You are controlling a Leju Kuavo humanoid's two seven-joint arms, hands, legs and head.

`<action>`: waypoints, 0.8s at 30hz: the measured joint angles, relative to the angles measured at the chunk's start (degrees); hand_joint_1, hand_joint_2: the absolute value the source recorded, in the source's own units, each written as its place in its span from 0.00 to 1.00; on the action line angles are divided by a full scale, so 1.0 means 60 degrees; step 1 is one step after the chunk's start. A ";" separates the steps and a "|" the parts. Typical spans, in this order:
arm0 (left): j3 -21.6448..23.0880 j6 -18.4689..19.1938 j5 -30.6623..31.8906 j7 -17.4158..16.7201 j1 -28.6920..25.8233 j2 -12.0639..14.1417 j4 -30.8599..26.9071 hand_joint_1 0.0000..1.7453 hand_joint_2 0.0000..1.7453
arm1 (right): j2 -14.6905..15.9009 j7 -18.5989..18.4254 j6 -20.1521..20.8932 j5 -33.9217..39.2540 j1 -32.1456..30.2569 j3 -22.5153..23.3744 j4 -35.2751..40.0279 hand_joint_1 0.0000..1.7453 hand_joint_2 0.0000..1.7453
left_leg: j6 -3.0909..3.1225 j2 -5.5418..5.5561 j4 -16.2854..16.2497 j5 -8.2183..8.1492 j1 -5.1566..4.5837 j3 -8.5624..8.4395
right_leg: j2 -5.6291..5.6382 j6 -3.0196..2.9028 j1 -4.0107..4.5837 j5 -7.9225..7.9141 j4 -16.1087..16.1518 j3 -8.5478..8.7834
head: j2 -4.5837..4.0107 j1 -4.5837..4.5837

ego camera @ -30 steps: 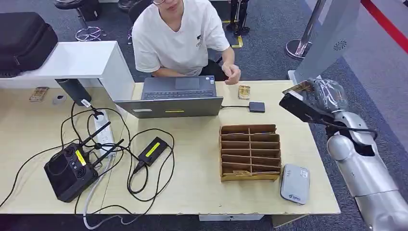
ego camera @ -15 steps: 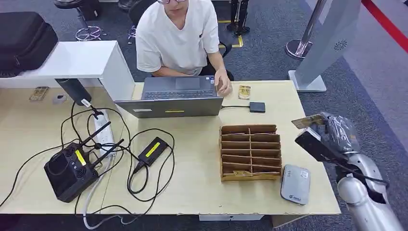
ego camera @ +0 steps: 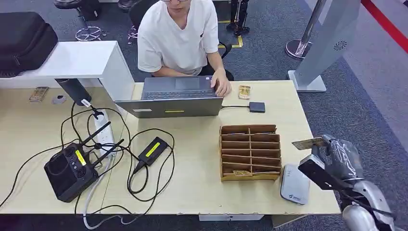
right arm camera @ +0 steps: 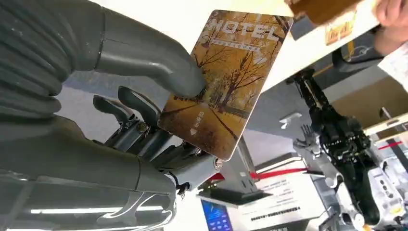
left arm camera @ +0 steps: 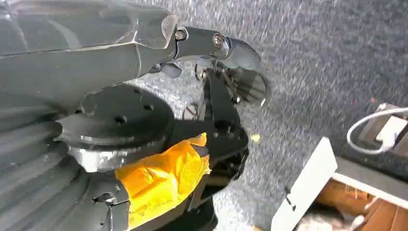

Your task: Pass the card to the sensor for recognition and then transmit it.

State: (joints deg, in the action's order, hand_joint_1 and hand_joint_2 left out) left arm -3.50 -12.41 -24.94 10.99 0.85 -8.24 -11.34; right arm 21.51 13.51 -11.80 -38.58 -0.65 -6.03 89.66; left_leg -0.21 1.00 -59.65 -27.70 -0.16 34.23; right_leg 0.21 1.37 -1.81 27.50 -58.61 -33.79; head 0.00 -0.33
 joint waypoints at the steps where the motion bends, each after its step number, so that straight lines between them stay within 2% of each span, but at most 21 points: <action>1: -0.0011 0.0029 -0.0015 -0.0004 0.0001 -0.0022 0.0000 0.00 1.00 | -0.0033 0.0018 -0.0018 -0.0004 -0.0083 0.0000 0.0029 1.00 1.00 | 0.0000 -0.0001 0.0000 0.0000 -0.0001 -0.0001 | 0.0001 0.0000 0.0000 0.0000 0.0000 0.0000 | 0.0000 0.0000; 14: -0.0022 0.0349 -0.0044 -0.0200 0.0002 -0.0080 0.0000 0.00 1.00 | -0.0492 0.0160 -0.0157 -0.0466 -0.0768 -0.0116 -0.0062 1.00 1.00 | -0.0002 -0.0003 0.0001 -0.0001 0.0002 -0.0001 | 0.0002 -0.0002 0.0001 0.0001 0.0000 -0.0001 | 0.0000 0.0000; 24: -0.0022 0.0401 -0.0044 -0.0229 0.0003 -0.0080 0.0000 0.00 1.00 | -0.0579 0.0160 -0.0219 -0.0521 -0.0852 -0.0131 -0.0201 1.00 1.00 | -0.0002 -0.0003 0.0000 -0.0002 0.0002 -0.0001 | 0.0002 -0.0001 0.0001 0.0001 0.0001 -0.0001 | 0.0000 0.0000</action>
State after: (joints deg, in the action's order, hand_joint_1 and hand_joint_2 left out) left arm -3.63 -10.01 -25.20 9.62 0.87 -8.72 -11.34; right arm 18.03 14.47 -13.11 -41.70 -5.76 -6.82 88.45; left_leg -0.22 0.98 -59.65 -27.71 -0.15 34.23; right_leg 0.22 1.36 -1.81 27.50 -58.60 -33.80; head 0.00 -0.33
